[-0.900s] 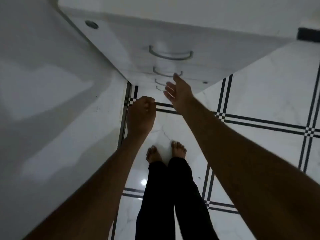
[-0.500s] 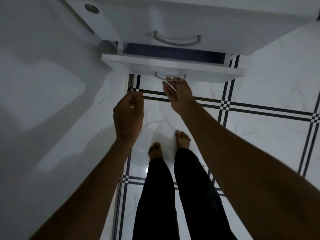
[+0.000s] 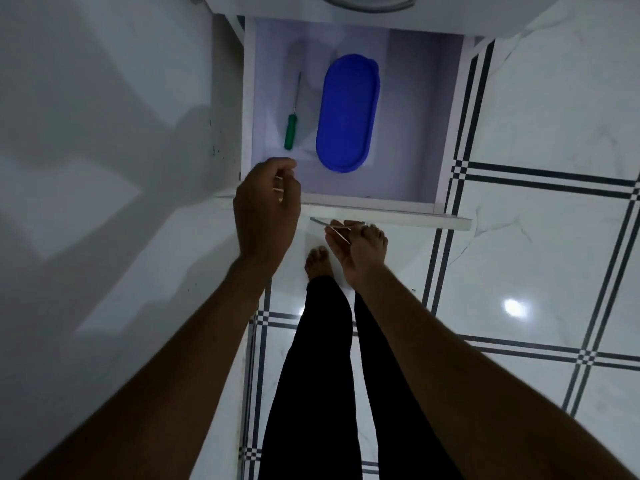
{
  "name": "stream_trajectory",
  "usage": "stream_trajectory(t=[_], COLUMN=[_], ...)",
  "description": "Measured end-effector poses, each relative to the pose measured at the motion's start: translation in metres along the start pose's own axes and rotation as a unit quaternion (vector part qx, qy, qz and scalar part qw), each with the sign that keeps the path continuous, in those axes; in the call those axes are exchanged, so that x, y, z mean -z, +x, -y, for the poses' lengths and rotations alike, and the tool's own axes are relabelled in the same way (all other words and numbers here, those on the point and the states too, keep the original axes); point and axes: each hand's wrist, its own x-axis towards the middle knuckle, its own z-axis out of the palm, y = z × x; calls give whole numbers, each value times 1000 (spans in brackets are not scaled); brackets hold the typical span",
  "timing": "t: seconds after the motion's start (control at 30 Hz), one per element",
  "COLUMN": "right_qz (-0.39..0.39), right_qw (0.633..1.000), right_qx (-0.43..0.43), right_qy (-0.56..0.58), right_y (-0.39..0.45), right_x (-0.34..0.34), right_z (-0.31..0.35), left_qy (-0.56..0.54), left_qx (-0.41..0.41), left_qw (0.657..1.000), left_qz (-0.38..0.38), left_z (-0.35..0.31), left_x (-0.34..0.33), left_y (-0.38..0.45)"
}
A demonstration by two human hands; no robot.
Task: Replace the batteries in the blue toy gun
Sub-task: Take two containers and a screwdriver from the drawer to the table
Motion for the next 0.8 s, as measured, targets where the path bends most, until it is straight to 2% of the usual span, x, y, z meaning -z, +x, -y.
stream_trajectory(t=[0.1,0.17,0.23,0.3,0.37,0.43,0.5,0.57,0.67,0.8], right_qz=[-12,-7,28,50,107,132,107,56,6,-21], right_qw=[999,991,959,923,913,922,923,907,890,876], right_qx=[-13,-55,-115,-123,-59,21,115,186,197,216], right_qy=[-29,-126,-256,-362,-389,-365,-350,-372,-411,-430], right_y=[-8,-21,-45,-71,-92,-99,-81,-46,11,52], right_x=[6,11,15,22,22,8,-14,-39,-64,-81], right_z=[-2,10,29,53,78,105,127,135,128,113], left_qy=[54,102,160,203,232,258,277,281,271,255], left_qx=[46,111,115,101,85,70,52,44,44,58], left_qw=[996,982,968,958,953,946,941,944,953,954], left_qz=[50,112,158,176,174,182,187,165,127,146], left_z=[6,10,15,21,29,36,41,43,46,46], left_x=[-14,-26,-39,-50,-60,-67,-72,-76,-82,-82], left_y=[23,42,61,76,88,94,98,104,114,113])
